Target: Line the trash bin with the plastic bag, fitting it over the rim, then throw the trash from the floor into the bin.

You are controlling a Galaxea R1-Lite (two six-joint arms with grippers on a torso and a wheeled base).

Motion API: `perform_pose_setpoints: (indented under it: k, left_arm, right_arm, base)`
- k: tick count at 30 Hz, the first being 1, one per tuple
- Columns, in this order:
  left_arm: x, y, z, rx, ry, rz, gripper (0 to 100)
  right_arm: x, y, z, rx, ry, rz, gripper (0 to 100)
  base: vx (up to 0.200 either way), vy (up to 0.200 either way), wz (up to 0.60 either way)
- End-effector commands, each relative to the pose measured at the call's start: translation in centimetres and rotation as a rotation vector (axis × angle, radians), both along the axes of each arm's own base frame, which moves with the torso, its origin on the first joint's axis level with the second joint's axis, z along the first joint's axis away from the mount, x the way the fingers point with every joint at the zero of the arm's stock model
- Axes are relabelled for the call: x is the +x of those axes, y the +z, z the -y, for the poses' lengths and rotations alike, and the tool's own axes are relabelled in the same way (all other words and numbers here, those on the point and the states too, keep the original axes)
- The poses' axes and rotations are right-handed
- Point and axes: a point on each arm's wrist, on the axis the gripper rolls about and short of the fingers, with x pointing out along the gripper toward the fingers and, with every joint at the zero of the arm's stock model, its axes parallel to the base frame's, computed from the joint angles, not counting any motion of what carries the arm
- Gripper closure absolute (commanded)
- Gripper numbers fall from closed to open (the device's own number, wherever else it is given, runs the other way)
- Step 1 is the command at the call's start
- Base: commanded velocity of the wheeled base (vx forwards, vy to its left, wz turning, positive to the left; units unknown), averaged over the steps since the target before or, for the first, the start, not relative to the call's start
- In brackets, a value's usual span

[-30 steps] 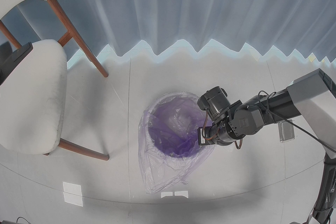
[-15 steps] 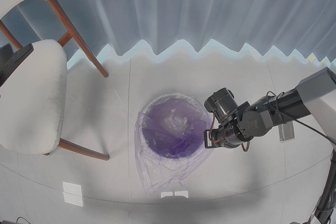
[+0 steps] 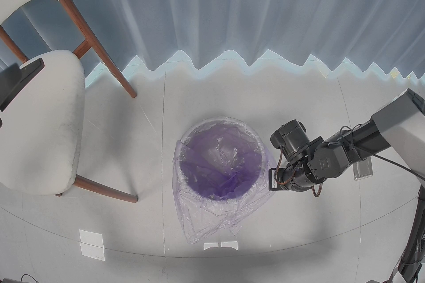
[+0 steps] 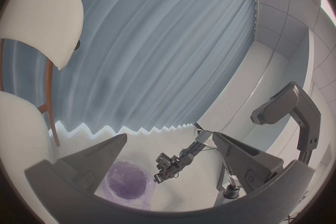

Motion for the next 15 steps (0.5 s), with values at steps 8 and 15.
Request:
perform_pose_setpoints:
  k: [8, 15]
  left_arm:
    - [0.3, -0.1, 0.1, 0.004, 0.0, -0.008, 0]
    - [0.3, -0.2, 0.2, 0.006, 0.0, -0.011, 0]
  right_arm:
    - [3.2, -6.0, -0.5, 0.134, -0.021, -0.008, 100]
    - [5.3, -8.6, 0.0, 0.198, -0.06, 0.034, 100]
  base:
    - [0.0, 0.0, 0.0]
    - [0.0, 0.0, 0.0]
